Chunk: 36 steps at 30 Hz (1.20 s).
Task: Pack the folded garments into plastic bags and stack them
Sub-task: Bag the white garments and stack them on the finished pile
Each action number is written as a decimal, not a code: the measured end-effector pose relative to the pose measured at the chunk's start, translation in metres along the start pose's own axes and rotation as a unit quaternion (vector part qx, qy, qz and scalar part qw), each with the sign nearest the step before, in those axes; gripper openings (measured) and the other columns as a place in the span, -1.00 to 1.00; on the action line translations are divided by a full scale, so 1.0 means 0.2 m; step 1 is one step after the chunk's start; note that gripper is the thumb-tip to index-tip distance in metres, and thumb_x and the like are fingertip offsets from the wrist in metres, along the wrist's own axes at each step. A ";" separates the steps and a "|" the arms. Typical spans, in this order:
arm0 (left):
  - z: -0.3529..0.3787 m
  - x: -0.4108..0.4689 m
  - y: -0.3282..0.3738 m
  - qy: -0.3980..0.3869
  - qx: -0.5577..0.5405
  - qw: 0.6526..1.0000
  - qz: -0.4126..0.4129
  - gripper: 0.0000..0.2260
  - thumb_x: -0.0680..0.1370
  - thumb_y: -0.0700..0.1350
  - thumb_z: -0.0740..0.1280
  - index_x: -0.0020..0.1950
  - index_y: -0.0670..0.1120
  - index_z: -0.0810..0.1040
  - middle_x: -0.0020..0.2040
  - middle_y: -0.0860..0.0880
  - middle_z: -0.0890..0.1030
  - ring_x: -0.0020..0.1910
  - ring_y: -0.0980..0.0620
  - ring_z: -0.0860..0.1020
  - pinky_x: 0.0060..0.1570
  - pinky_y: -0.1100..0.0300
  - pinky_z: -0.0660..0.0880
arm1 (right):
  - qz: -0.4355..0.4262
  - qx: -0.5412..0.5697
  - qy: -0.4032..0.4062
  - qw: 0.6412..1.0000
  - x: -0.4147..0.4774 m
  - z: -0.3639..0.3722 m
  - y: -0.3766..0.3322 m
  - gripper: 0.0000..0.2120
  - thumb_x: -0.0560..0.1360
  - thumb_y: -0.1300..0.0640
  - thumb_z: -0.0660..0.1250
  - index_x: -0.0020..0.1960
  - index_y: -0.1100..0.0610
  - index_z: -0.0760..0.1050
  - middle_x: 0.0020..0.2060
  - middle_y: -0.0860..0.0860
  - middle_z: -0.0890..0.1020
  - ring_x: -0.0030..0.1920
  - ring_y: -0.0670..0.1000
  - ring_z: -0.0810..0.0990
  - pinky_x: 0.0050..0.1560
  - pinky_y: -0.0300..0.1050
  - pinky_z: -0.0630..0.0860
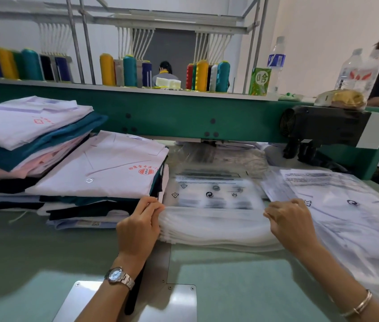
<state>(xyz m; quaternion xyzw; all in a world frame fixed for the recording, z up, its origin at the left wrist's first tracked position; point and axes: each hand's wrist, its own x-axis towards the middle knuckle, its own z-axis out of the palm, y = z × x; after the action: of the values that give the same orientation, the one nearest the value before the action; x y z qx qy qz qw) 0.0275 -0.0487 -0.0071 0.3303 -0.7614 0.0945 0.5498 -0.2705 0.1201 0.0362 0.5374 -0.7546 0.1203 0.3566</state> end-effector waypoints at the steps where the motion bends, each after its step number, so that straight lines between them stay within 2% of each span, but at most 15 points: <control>1: 0.00 0.00 0.00 0.003 0.001 1.000 0.003 -0.80 0.58 -0.07 0.29 -0.12 -0.07 0.68 -0.04 0.11 0.65 -0.49 0.05 0.51 -0.56 0.23 0.43 | 0.005 -0.015 -0.015 1.000 0.00 -0.01 0.01 -0.75 0.16 0.32 0.59 -0.48 0.13 0.54 -0.52 0.00 0.56 -0.52 0.13 0.50 -0.19 -0.02 0.44; 8: -0.02 0.00 -0.01 0.013 0.002 1.000 0.021 -0.83 0.56 -0.11 0.33 -0.11 -0.12 0.69 -0.05 0.07 0.66 -0.52 0.10 0.45 -0.57 0.26 0.40 | 0.040 -0.089 -0.094 0.991 -0.01 -0.03 0.05 -0.79 0.01 0.39 0.52 -0.48 0.14 0.60 -0.55 0.07 0.55 -0.48 0.13 0.53 -0.16 0.01 0.45; 9: -0.02 0.00 -0.01 0.011 0.003 1.000 0.022 -0.83 0.57 -0.11 0.33 -0.11 -0.12 0.69 -0.05 0.07 0.66 -0.52 0.10 0.45 -0.57 0.27 0.40 | 0.050 -0.107 -0.111 0.987 -0.01 -0.02 0.06 -0.82 0.04 0.36 0.50 -0.45 0.13 0.61 -0.54 0.06 0.56 -0.46 0.13 0.55 -0.11 0.01 0.44; 11: -0.02 0.00 -0.02 0.010 0.004 1.000 0.017 -0.83 0.57 -0.11 0.33 -0.11 -0.12 0.69 -0.04 0.08 0.65 -0.52 0.08 0.45 -0.57 0.25 0.41 | 0.079 -0.150 -0.170 0.971 -0.02 -0.02 0.06 -0.90 0.23 0.23 0.42 -0.29 0.08 0.66 -0.40 0.00 0.64 -0.30 0.07 0.61 0.06 -0.03 0.38; 13: -0.02 0.00 -0.01 0.010 0.005 1.000 0.007 -0.85 0.57 -0.11 0.34 -0.11 -0.10 0.68 -0.04 0.08 0.65 -0.52 0.06 0.46 -0.57 0.23 0.41 | 0.098 -0.169 -0.210 0.958 -0.02 -0.03 0.06 -0.81 0.37 0.14 0.29 -0.11 0.02 0.66 -0.24 -0.05 0.68 -0.13 0.00 0.62 0.17 -0.07 0.30; 18: 0.00 -0.02 0.00 -0.008 -0.020 1.000 -0.019 -0.94 0.53 -0.15 0.40 -0.09 -0.09 0.68 -0.01 0.07 0.64 -0.47 0.02 0.53 -0.54 0.20 0.47 | 0.084 -0.185 -0.242 0.949 -0.02 -0.06 0.01 -0.79 0.50 0.01 0.26 0.10 -0.02 0.55 0.01 -0.08 0.63 0.14 0.01 0.52 0.22 -0.06 0.28; 19: 0.00 -0.02 0.00 -0.014 -0.025 0.999 -0.020 -0.97 0.53 -0.17 0.43 -0.09 -0.09 0.68 0.00 0.07 0.64 -0.45 0.02 0.54 -0.54 0.20 0.48 | 0.067 -0.153 -0.235 0.958 -0.01 -0.05 -0.01 -0.74 0.51 -0.03 0.26 0.17 -0.01 0.52 0.08 -0.05 0.60 0.20 0.04 0.48 0.22 -0.04 0.29; 21: 0.01 -0.02 0.00 -0.019 -0.027 0.999 -0.024 -0.98 0.50 -0.19 0.47 -0.09 -0.09 0.68 0.00 0.06 0.64 -0.44 0.03 0.55 -0.54 0.21 0.48 | 0.022 -0.007 -0.218 0.976 0.02 -0.05 -0.06 -0.59 0.53 -0.11 0.27 0.30 0.04 0.46 0.20 0.00 0.54 0.29 0.07 0.42 0.25 -0.04 0.31; 23: 0.01 -0.03 0.01 -0.016 -0.025 0.999 -0.025 -0.98 0.50 -0.19 0.47 -0.09 -0.09 0.68 0.00 0.06 0.64 -0.44 0.03 0.55 -0.53 0.23 0.48 | -0.029 0.160 -0.205 0.965 0.05 -0.05 -0.14 -0.55 0.55 -0.14 0.27 0.36 0.05 0.46 0.27 -0.03 0.53 0.32 0.01 0.43 0.30 -0.13 0.30; 25: 0.01 -0.03 0.01 -0.007 -0.024 0.999 -0.024 -0.97 0.52 -0.17 0.44 -0.10 -0.08 0.68 0.00 0.07 0.65 -0.45 0.03 0.54 -0.53 0.24 0.46 | -0.080 0.242 -0.214 0.943 0.08 -0.02 -0.22 -0.58 0.57 -0.14 0.25 0.34 0.04 0.50 0.27 -0.07 0.55 0.30 -0.05 0.46 0.29 -0.21 0.31; 28: 0.01 -0.04 0.00 -0.008 -0.027 0.999 -0.018 -0.93 0.52 -0.12 0.40 -0.09 -0.07 0.68 0.00 0.08 0.64 -0.44 0.05 0.54 -0.53 0.24 0.48 | -0.089 0.325 -0.228 0.914 0.11 0.04 -0.28 -0.73 0.58 -0.03 0.28 0.16 0.06 0.63 0.09 -0.12 0.64 0.09 -0.10 0.57 0.10 -0.18 0.44; 31: 0.02 -0.04 -0.01 -0.014 -0.021 1.000 -0.017 -0.93 0.52 -0.12 0.40 -0.08 -0.06 0.68 0.01 0.10 0.63 -0.45 0.08 0.53 -0.51 0.28 0.45 | -0.059 0.397 -0.218 0.889 0.14 0.09 -0.29 -0.82 0.56 0.05 0.33 -0.05 0.11 0.68 -0.14 -0.17 0.66 -0.17 -0.21 0.57 -0.13 -0.30 0.40; 34: 0.03 -0.05 0.00 -0.008 -0.024 1.000 -0.006 -0.87 0.54 -0.10 0.37 0.02 -0.07 0.68 0.05 0.08 0.62 -0.40 0.11 0.54 -0.46 0.33 0.46 | -0.045 0.414 -0.203 0.886 0.13 0.13 -0.30 -0.81 0.56 0.11 0.33 -0.15 0.13 0.65 -0.28 -0.14 0.64 -0.26 -0.16 0.55 -0.23 -0.37 0.35; 36: 0.04 -0.05 0.03 0.001 -0.030 0.999 0.039 -0.80 0.55 -0.12 0.37 0.16 -0.08 0.64 0.12 0.04 0.60 -0.27 0.13 0.54 -0.32 0.35 0.48 | -0.036 0.422 -0.203 0.883 0.12 0.15 -0.31 -0.83 0.55 0.14 0.32 -0.16 0.12 0.65 -0.32 -0.17 0.61 -0.26 -0.19 0.55 -0.24 -0.42 0.33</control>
<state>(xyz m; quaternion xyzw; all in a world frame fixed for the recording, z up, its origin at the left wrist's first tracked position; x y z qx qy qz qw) 0.0181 -0.0442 -0.0175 0.2835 -0.7757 0.0928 0.5561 -0.2318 0.0610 0.0177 0.6765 -0.6684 0.3032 -0.0607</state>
